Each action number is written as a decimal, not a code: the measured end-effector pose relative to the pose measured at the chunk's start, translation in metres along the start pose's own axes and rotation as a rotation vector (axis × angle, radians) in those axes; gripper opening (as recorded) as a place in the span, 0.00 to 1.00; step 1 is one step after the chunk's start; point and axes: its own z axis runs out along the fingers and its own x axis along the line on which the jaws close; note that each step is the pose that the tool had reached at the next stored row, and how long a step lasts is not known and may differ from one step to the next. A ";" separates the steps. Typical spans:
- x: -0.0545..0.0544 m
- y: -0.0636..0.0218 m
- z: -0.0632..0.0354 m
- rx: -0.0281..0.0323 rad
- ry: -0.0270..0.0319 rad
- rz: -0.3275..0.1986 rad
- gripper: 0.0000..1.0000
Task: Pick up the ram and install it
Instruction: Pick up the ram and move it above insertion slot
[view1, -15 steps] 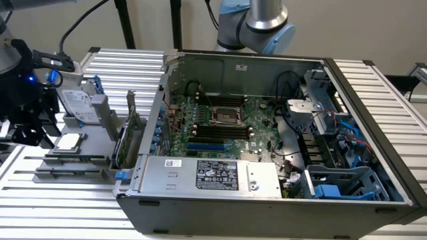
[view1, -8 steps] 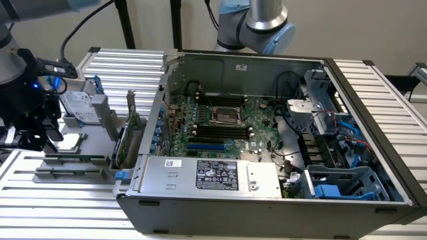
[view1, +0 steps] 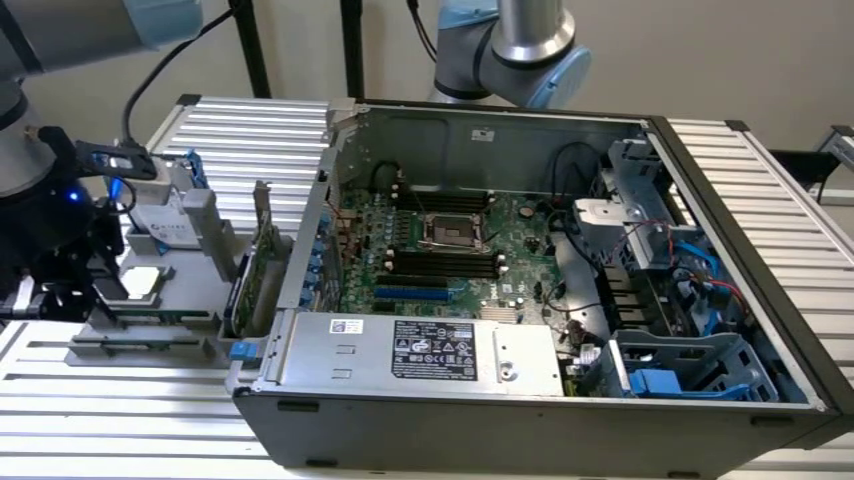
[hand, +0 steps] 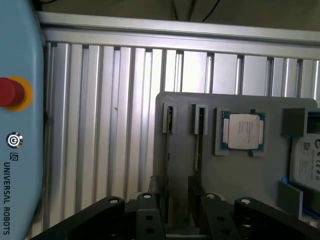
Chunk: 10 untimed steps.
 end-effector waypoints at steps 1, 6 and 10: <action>0.001 -0.0001 0.0018 0.0000 -0.0001 0.000 0.36; 0.006 -0.0026 0.0106 0.0000 -0.0008 0.000 0.36; 0.009 -0.0058 0.0178 0.0001 -0.0022 0.000 0.36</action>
